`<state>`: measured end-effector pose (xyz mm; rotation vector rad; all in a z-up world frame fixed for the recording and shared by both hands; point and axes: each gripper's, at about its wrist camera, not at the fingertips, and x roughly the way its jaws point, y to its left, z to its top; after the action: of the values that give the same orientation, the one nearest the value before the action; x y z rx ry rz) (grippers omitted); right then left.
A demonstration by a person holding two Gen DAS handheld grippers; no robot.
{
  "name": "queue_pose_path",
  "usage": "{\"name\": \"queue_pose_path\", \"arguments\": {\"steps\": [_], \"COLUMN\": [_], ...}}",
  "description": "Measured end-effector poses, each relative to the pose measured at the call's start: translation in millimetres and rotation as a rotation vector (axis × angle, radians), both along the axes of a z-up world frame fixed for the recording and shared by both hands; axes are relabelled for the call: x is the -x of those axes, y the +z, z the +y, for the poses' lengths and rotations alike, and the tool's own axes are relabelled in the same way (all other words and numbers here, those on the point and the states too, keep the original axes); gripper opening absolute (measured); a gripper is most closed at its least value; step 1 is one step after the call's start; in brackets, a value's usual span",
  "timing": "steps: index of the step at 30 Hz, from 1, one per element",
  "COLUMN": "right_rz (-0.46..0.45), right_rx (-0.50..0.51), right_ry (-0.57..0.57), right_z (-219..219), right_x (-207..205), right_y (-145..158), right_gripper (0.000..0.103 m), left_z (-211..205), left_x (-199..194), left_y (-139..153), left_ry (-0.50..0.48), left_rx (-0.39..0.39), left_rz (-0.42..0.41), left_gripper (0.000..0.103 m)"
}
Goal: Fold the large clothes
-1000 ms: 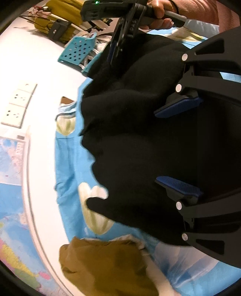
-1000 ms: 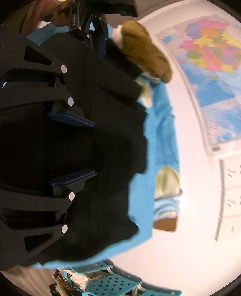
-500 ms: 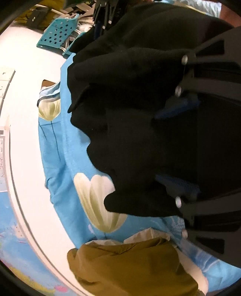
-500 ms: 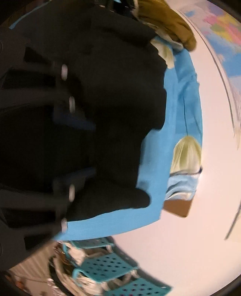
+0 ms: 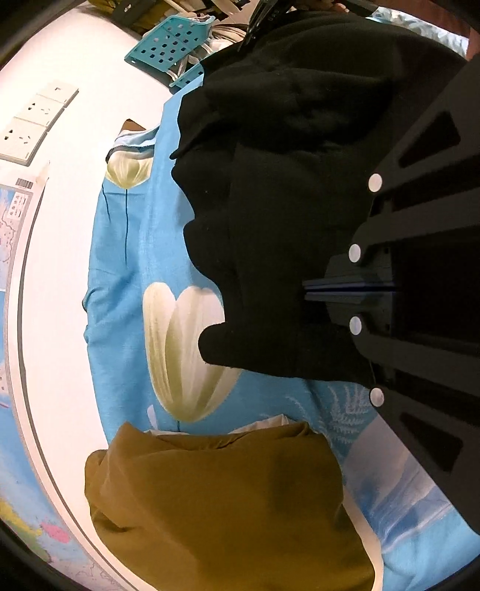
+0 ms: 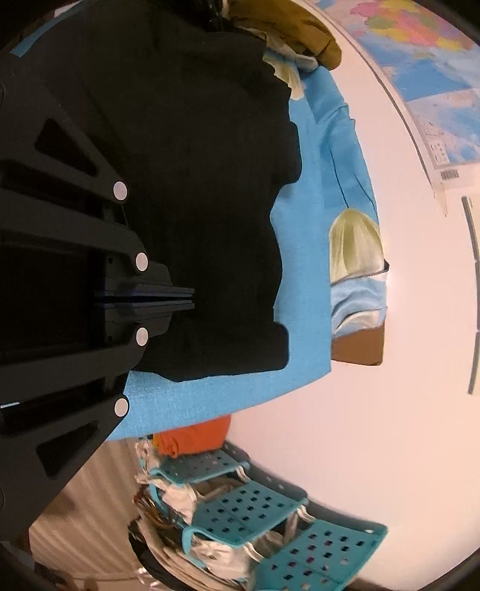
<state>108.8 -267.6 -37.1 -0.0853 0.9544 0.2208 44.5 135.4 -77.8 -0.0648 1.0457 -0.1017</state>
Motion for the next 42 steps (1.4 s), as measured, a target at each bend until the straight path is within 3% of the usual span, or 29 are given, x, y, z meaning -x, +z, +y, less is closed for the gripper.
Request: {"name": "queue_pose_path", "arguments": {"steps": [6, 8, 10, 12, 13, 14, 17, 22, 25, 30, 35, 42], "right_rz": [-0.078, -0.058, -0.020, 0.028, 0.036, 0.020, -0.025, -0.027, 0.038, 0.140, 0.184, 0.223], "right_rx": [-0.138, -0.168, -0.138, -0.102, -0.106, -0.117, -0.217, -0.408, -0.570, -0.736, -0.804, -0.861], "right_ry": [0.107, 0.167, 0.192, 0.179, 0.174, 0.170, 0.177, 0.155, 0.124, 0.053, 0.016, -0.033], "right_z": [13.5, 26.3, 38.6, 45.1, 45.5, 43.9, 31.7, -7.9, -36.6, -65.0, -63.5, -54.3], "right_x": [29.3, 33.2, 30.3, 25.1, 24.7, 27.4, 43.5, 82.4, 109.1, 145.7, 149.8, 129.8], "right_y": [33.7, 31.3, 19.9, 3.2, -0.2, 3.9, 26.0, 45.4, 36.0, 7.8, -7.6, -27.4], "right_gripper": [0.029, 0.033, 0.035, 0.037, 0.037, 0.040, 0.055, 0.071, 0.075, 0.079, 0.081, 0.088], "left_z": [-1.3, -5.0, -8.2, -7.6, -7.6, -7.6, -7.7, 3.1, 11.1, 21.1, 10.9, -2.9], "left_x": [5.6, 7.8, 11.7, 16.5, 22.3, 28.7, 54.0, 100.3, 124.9, 165.6, 173.9, 162.1], "left_y": [-0.7, 0.6, 3.9, 8.7, 14.2, 20.0, 36.2, 47.3, 41.9, 25.0, 3.2, -24.4], "left_ry": [0.013, 0.010, 0.001, 0.001, -0.009, -0.012, -0.028, -0.091, -0.130, -0.202, -0.202, -0.190], "left_rx": [-0.038, -0.058, -0.062, -0.039, -0.015, -0.005, 0.010, 0.142, 0.266, 0.440, 0.438, 0.559], "left_rz": [-0.012, -0.022, -0.038, -0.054, -0.076, -0.100, -0.165, -0.188, -0.163, -0.115, -0.041, 0.065], "left_gripper": [0.002, 0.004, 0.009, 0.022, 0.045, 0.058, 0.059, 0.066, 0.066, 0.066, 0.066, 0.069]}}
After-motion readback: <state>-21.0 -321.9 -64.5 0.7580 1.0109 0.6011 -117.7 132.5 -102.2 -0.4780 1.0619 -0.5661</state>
